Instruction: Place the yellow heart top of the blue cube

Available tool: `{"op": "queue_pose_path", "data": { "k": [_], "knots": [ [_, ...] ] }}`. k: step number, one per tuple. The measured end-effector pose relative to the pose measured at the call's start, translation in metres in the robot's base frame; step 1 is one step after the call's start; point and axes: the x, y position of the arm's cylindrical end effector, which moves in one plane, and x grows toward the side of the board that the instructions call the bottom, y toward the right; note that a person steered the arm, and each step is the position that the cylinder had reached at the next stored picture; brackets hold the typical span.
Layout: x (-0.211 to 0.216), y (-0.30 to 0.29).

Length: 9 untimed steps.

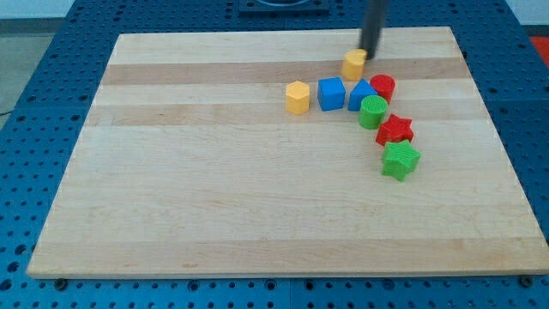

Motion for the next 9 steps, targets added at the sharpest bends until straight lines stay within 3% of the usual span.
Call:
{"op": "queue_pose_path", "data": {
  "k": [1, 5, 6, 8, 9],
  "knots": [
    [0.015, -0.075],
    [0.005, 0.047],
    [0.021, 0.035],
    [0.021, -0.077],
    [0.003, -0.064]
  ]
}}
